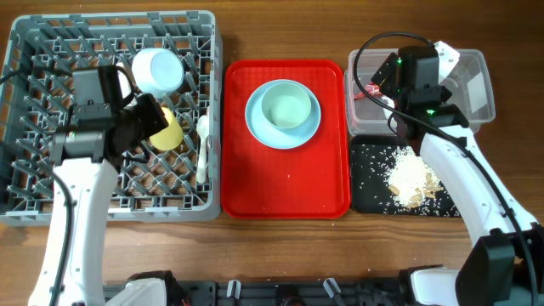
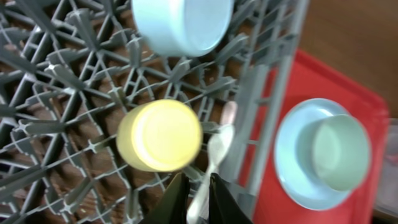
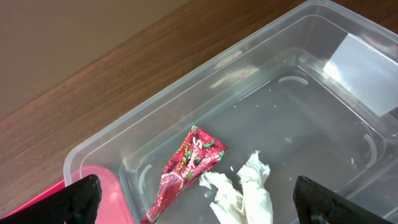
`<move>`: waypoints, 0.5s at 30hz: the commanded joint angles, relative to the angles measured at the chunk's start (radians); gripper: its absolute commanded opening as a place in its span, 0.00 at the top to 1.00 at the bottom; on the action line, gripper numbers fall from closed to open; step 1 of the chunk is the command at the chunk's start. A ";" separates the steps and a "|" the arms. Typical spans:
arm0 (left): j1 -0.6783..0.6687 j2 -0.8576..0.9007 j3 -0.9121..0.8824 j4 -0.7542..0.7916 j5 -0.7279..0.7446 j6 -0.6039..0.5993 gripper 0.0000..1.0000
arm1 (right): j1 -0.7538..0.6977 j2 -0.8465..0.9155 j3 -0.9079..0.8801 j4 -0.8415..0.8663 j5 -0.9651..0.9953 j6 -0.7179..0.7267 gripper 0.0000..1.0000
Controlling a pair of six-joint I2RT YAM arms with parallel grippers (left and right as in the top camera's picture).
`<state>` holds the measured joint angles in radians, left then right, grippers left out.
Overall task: Sort waste into correct bins and load items into the dishwasher rack
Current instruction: 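Move left gripper to the plate and grasp the green bowl rim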
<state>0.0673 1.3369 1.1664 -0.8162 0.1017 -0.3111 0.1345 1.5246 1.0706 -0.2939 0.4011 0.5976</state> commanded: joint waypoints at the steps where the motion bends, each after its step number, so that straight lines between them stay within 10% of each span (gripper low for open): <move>1: -0.005 0.088 0.016 -0.004 -0.058 0.020 0.89 | -0.003 -0.016 0.008 0.002 0.017 0.007 0.00; 9: -0.005 0.269 0.016 -0.008 -0.097 0.016 0.96 | -0.003 -0.016 0.008 0.002 0.017 0.007 0.00; 15: -0.006 0.080 0.126 -0.033 0.080 -0.018 0.96 | -0.003 -0.016 0.008 0.002 0.017 0.007 0.00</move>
<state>0.0673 1.5501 1.1988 -0.8486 0.0387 -0.3050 0.1345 1.5246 1.0706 -0.2943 0.4011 0.5976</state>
